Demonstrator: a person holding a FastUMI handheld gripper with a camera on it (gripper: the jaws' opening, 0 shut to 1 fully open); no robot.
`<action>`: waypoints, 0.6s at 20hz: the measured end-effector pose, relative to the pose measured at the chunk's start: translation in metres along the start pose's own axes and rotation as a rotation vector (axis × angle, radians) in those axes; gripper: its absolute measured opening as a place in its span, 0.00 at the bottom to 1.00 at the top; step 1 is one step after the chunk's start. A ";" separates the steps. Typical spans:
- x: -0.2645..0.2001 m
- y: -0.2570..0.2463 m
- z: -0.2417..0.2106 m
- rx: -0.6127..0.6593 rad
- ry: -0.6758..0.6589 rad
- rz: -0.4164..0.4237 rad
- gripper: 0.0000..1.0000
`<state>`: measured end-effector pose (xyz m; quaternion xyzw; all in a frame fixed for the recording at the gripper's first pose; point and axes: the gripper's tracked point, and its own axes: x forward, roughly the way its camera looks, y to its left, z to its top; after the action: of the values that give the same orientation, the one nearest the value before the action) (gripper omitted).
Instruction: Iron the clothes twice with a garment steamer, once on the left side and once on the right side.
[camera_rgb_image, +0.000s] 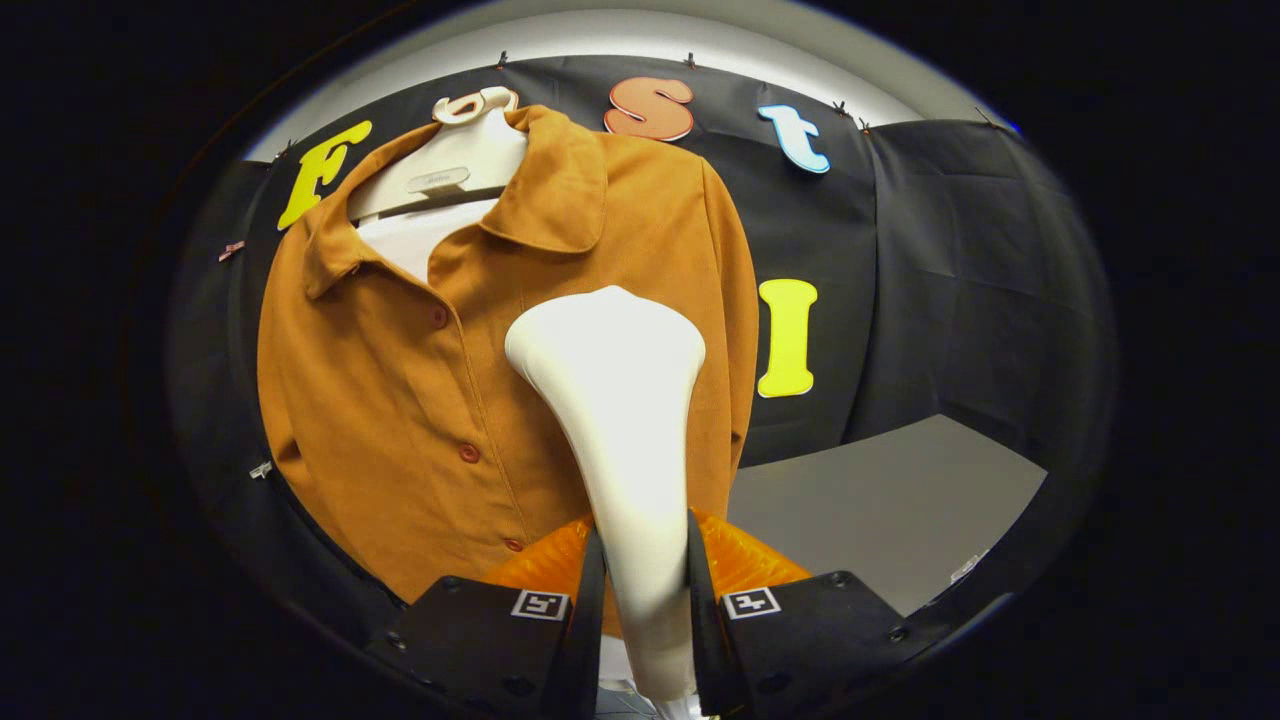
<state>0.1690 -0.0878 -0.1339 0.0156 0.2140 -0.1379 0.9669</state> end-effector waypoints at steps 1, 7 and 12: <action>0.004 0.001 -0.007 0.001 0.015 -0.004 0.41; 0.022 0.003 -0.055 -0.010 0.129 -0.023 0.41; 0.030 0.003 -0.086 -0.016 0.194 -0.026 0.41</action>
<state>0.1611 -0.0851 -0.2247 0.0186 0.3078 -0.1468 0.9399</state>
